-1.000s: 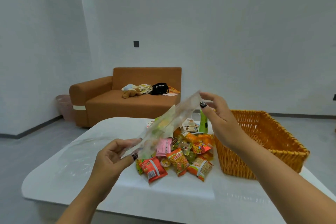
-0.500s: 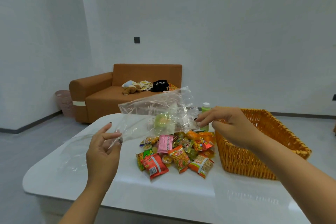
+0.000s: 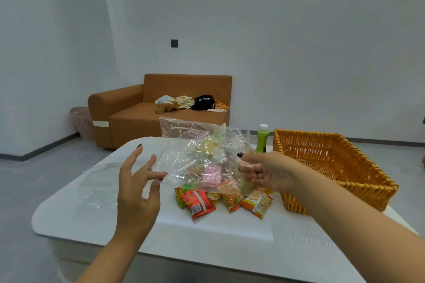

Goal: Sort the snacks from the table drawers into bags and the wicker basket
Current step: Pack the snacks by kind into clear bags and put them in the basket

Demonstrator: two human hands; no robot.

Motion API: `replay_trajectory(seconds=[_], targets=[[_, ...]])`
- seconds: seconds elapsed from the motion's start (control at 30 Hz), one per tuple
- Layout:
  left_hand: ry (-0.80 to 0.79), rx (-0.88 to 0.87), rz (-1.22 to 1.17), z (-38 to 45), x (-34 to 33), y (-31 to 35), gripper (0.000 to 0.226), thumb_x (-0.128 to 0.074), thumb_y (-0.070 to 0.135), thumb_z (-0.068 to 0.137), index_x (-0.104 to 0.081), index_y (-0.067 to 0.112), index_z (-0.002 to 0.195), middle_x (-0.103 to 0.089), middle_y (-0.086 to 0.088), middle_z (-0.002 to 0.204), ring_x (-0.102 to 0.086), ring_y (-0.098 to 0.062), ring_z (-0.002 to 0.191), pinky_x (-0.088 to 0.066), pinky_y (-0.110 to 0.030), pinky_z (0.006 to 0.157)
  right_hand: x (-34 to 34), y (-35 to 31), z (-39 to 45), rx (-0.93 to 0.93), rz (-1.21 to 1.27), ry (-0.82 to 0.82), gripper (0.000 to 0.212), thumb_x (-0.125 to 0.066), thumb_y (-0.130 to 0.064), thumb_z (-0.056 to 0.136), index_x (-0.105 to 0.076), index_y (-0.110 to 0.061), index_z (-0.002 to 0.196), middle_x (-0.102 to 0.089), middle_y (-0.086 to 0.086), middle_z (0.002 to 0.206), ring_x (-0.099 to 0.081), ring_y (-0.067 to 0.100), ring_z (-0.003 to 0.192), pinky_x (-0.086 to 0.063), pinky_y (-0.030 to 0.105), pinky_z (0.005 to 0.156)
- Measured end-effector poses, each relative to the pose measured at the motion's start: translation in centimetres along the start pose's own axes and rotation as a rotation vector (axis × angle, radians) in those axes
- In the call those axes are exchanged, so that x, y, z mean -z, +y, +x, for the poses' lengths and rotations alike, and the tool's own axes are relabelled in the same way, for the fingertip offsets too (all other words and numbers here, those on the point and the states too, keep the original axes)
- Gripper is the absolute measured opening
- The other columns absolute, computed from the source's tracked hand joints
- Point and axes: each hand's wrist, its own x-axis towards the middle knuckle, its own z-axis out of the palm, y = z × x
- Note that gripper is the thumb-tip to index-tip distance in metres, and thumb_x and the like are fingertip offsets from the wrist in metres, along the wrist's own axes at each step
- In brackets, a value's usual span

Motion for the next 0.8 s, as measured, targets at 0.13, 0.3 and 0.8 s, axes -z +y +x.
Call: replay_trajectory(seconds=[0.13, 0.3, 0.8], targets=[[-0.111, -0.078, 0.018, -1.8, -0.2, -0.7, 0.041, -0.073, -0.011, 0.074, -0.066, 0.018, 0.102, -0.046, -0.007, 0.144, -0.026, 0.008, 0.14, -0.025, -0.01, 0.112, -0.8, 1.8, 0.4, 0.19, -0.077, 0.068, 0.015, -0.062, -0.004, 0.089, -0.071, -0.009, 0.1, -0.071, 0.005, 0.083, -0.061, 0.016, 0.071, -0.048, 0.026, 0.064], [-0.223, 0.401, -0.265, -3.0, 0.5, -2.2, 0.078, -0.078, -0.001, 0.077, -0.041, 0.045, 0.128, -0.04, 0.035, 0.136, -0.048, 0.004, 0.125, -0.042, -0.038, 0.109, -0.3, 3.2, -0.1, 0.789, -0.371, 0.375, 0.024, -0.066, -0.003, 0.087, -0.074, -0.025, 0.094, -0.069, -0.007, 0.083, -0.056, -0.002, 0.063, -0.043, 0.012, 0.055], [-0.712, 0.587, -0.261, -3.2, -2.9, -2.3, 0.082, -0.092, 0.026, 0.062, -0.054, 0.031, 0.134, -0.069, 0.009, 0.104, -0.069, -0.005, 0.083, -0.054, -0.017, 0.07, 0.4, 7.8, -2.4, 1.008, -0.967, -0.191, 0.047, -0.034, -0.023, 0.087, -0.068, -0.024, 0.119, -0.066, -0.012, 0.122, -0.055, 0.005, 0.117, -0.043, 0.024, 0.098]])
